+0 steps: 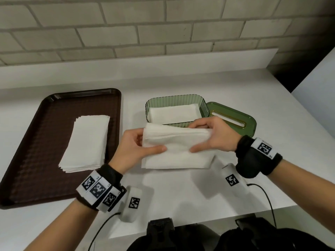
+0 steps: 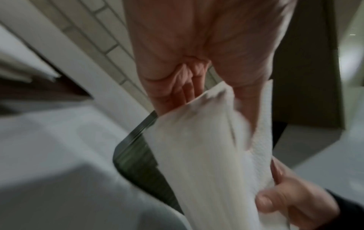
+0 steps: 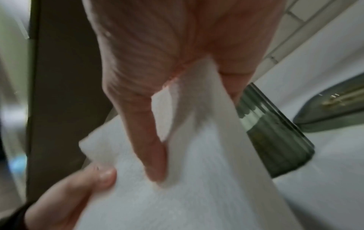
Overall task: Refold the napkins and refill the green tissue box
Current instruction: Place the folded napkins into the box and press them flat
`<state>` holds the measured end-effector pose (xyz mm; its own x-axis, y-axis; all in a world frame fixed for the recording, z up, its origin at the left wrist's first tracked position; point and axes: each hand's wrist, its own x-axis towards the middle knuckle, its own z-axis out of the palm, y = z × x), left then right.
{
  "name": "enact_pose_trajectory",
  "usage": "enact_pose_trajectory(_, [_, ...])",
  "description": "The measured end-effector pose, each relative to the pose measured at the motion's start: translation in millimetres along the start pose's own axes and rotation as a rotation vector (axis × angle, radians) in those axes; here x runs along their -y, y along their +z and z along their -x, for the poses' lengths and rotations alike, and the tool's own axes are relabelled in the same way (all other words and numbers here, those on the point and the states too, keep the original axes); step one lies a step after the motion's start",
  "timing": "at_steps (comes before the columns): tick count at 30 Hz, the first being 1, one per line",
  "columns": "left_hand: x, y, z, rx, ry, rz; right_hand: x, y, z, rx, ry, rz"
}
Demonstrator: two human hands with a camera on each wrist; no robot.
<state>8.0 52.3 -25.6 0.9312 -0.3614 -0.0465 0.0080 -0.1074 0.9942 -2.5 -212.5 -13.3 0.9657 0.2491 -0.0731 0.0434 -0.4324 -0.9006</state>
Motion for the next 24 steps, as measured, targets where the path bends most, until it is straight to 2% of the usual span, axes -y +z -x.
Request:
enact_pose_trajectory(2, [11.1,2.2,2.8,-0.013,-0.103,0.178,-9.5,-3.7,4.6,-0.078,0.055,-0.315])
enact_pose_trajectory(4, [18.7,7.0,4.4,0.002,-0.213,0.325,-19.5,-0.3,9.3,-0.035,0.131,-0.526])
enact_pose_trajectory(6, [21.2,13.7,4.5,0.034,-0.294,0.388,-25.9,8.3,11.2,0.047,0.190,-0.551])
enact_pose_trajectory(8, [20.3,19.0,3.7,0.081,-0.333,0.416,-27.5,14.7,11.3,0.058,0.201,-0.546])
enact_pose_trajectory(9, [18.5,20.1,3.7,0.104,-0.315,0.409,-25.8,14.9,11.1,0.039,0.194,-0.547])
enact_pose_trajectory(11, [15.5,19.9,3.5,0.116,-0.181,0.331,-23.0,10.1,11.8,-0.026,0.135,-0.503])
enact_pose_trajectory(13, [16.0,18.6,1.7,0.065,-0.015,0.186,-23.8,4.3,12.9,-0.070,0.068,-0.417])
enact_pose_trajectory(15, [24.2,20.0,-1.5,0.044,0.062,0.060,-32.4,5.2,12.5,-0.097,0.070,-0.371])
enact_pose_trajectory(20, [41.9,25.0,-1.5,0.138,-0.049,-0.114,-64.7,18.7,14.8,-0.073,0.179,-0.285])
enact_pose_trajectory(24, [34.9,15.5,-4.9,0.166,-0.033,-0.228,-57.5,9.5,16.4,-0.052,0.172,-0.235])
